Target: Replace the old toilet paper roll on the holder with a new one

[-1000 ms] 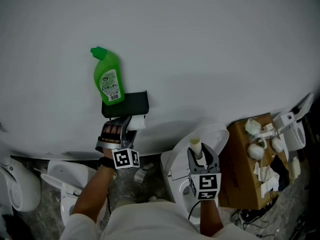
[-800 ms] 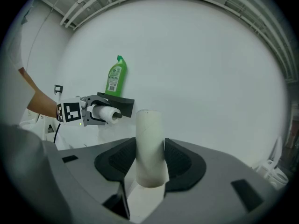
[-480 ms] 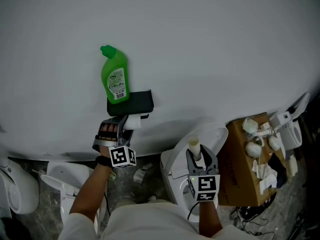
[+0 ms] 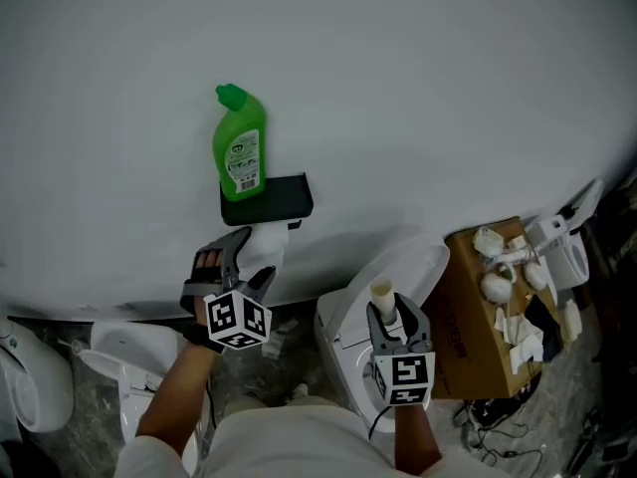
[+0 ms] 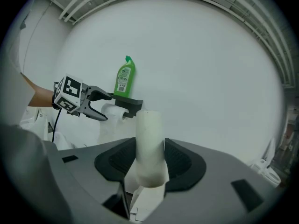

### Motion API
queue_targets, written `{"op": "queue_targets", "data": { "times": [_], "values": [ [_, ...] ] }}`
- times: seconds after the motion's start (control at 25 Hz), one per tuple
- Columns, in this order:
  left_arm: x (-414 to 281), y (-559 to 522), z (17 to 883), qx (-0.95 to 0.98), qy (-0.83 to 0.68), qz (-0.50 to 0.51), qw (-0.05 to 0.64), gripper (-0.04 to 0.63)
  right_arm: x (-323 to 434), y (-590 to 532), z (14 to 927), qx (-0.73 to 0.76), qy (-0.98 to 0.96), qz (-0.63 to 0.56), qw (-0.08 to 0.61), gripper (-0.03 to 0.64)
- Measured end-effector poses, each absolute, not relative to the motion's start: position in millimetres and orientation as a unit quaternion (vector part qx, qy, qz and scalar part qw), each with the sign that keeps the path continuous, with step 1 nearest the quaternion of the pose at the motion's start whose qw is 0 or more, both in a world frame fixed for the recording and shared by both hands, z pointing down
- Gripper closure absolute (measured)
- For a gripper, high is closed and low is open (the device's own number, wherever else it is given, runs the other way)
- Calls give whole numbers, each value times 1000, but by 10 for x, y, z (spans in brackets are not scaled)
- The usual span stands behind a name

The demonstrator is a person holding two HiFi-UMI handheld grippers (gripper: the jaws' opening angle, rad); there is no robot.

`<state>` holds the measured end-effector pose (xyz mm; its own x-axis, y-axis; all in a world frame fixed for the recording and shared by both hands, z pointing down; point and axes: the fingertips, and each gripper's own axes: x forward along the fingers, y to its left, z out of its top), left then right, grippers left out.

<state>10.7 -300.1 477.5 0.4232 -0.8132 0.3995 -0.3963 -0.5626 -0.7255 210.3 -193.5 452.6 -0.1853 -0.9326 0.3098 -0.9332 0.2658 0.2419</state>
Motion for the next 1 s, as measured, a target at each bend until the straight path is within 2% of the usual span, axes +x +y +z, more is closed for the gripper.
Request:
{"op": "queue_targets", "data": {
  "times": [0.48,0.8,0.92,1.0],
  "values": [
    [-409,-2753,4806,-814,394,-358,234,209,1381,-1904,4399,576,-791,-14,207,427],
    [-703,-2613,4799,-839,424,-298,169,213,1040,-1900,4292,560,-797,-47,222,426],
    [-830,-2553,4878,-844,433,-284,137,265,921,-1905,4251,552,-802,-53,221,427],
    [-915,-2523,4883,-848,445,-265,116,402,858,-1899,4239,546,-806,-57,222,426]
  ]
}}
